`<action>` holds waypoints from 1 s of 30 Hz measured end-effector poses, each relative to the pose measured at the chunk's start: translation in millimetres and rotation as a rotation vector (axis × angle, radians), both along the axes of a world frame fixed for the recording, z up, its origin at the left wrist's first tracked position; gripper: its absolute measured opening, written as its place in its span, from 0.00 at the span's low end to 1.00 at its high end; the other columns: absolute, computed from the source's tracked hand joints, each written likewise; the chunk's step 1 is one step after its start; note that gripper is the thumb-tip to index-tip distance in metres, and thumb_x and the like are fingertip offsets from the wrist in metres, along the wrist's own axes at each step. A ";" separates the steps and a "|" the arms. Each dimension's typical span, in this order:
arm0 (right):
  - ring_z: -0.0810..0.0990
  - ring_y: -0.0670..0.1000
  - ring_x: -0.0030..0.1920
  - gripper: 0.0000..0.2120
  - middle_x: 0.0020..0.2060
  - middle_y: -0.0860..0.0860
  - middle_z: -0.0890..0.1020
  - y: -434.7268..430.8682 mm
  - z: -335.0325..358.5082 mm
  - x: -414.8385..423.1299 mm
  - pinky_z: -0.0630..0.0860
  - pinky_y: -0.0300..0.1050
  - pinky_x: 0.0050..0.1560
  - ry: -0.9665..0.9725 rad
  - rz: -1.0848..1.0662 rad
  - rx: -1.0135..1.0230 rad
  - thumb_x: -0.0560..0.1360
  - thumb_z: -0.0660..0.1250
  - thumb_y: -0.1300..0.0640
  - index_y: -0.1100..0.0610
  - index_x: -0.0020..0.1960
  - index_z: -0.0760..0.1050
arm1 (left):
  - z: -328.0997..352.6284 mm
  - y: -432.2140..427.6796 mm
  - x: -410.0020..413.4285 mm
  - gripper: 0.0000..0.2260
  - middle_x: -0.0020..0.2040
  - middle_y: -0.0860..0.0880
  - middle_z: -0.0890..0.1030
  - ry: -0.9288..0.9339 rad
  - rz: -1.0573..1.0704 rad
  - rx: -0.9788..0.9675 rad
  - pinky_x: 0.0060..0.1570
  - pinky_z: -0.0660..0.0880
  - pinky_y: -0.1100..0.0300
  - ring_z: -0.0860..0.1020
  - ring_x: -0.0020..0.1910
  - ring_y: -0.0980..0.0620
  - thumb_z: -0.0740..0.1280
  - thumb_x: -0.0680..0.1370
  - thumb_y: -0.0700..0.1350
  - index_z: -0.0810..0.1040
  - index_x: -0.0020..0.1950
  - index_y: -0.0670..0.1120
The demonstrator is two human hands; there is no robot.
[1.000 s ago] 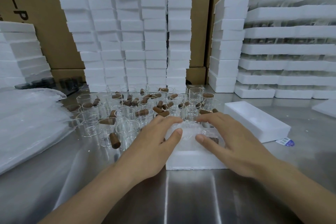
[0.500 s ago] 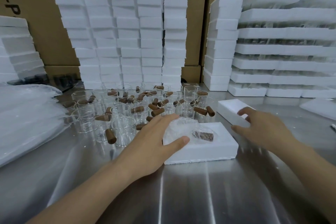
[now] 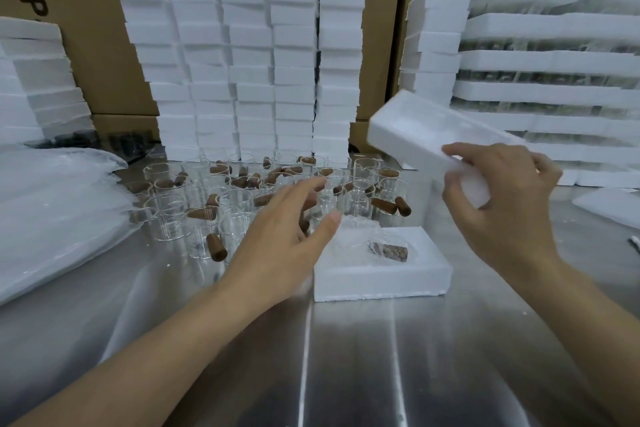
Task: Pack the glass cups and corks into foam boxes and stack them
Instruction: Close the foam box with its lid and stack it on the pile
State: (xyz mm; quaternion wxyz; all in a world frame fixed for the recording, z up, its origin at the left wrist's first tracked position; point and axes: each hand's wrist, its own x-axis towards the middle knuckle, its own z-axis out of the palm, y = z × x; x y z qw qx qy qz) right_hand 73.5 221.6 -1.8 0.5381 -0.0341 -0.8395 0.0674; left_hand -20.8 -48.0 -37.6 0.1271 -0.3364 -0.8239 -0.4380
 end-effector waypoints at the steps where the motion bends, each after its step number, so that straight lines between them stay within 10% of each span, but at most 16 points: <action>1: 0.79 0.52 0.58 0.14 0.50 0.48 0.83 -3.6 -0.5 0.3 0.58 0.52 0.66 0.028 0.023 0.072 0.79 0.68 0.54 0.50 0.63 0.82 | 1.6 0.0 -0.4 0.28 0.65 0.66 0.77 -0.052 -0.015 0.094 0.44 0.76 0.66 0.80 0.43 0.57 0.60 0.81 0.71 0.67 0.80 0.64; 6: 0.83 0.52 0.61 0.10 0.50 0.47 0.86 -20.2 -4.0 0.0 0.62 0.55 0.64 0.027 0.199 0.272 0.78 0.72 0.60 0.53 0.57 0.85 | 19.7 3.8 3.5 0.27 0.59 0.56 0.85 -0.432 -0.136 0.470 0.34 0.78 0.59 0.84 0.48 0.45 0.63 0.78 0.71 0.78 0.72 0.59; 10: 0.83 0.52 0.64 0.09 0.49 0.46 0.86 -25.8 -10.4 -2.4 0.64 0.55 0.64 0.022 0.270 0.303 0.78 0.73 0.61 0.52 0.57 0.86 | 21.6 2.8 -1.5 0.11 0.51 0.56 0.89 -0.488 -0.125 0.597 0.36 0.79 0.61 0.85 0.43 0.55 0.70 0.83 0.58 0.81 0.64 0.59; 16: 0.79 0.56 0.68 0.09 0.54 0.52 0.85 -24.7 -14.2 -6.7 0.71 0.54 0.68 0.021 0.342 0.242 0.78 0.74 0.66 0.56 0.56 0.86 | 21.0 1.5 -7.3 0.26 0.49 0.45 0.86 -0.703 -0.207 0.669 0.29 0.76 0.62 0.80 0.35 0.54 0.76 0.74 0.60 0.81 0.65 0.45; 20: 0.76 0.50 0.67 0.11 0.64 0.52 0.77 -30.9 -10.3 -0.5 0.72 0.43 0.67 0.099 0.413 -0.141 0.81 0.69 0.57 0.54 0.63 0.81 | 18.2 -2.8 -12.5 0.24 0.49 0.49 0.88 -0.628 -0.207 0.650 0.36 0.80 0.63 0.84 0.39 0.54 0.77 0.74 0.54 0.79 0.69 0.54; 25: 0.88 0.51 0.50 0.29 0.60 0.50 0.84 -31.9 8.6 -0.8 0.85 0.50 0.44 -0.207 0.673 -1.166 0.78 0.55 0.25 0.40 0.69 0.75 | 16.6 -3.2 -13.3 0.24 0.53 0.50 0.89 -0.467 -0.186 0.542 0.40 0.80 0.64 0.86 0.44 0.53 0.77 0.78 0.45 0.78 0.73 0.58; 30: 0.89 0.57 0.50 0.26 0.56 0.56 0.86 -15.7 7.2 -3.4 0.85 0.50 0.43 -0.364 0.810 -1.513 0.78 0.68 0.34 0.55 0.62 0.82 | 11.0 -0.9 -11.1 0.28 0.57 0.51 0.88 -0.424 -0.206 0.446 0.44 0.81 0.60 0.85 0.56 0.43 0.76 0.80 0.37 0.79 0.71 0.66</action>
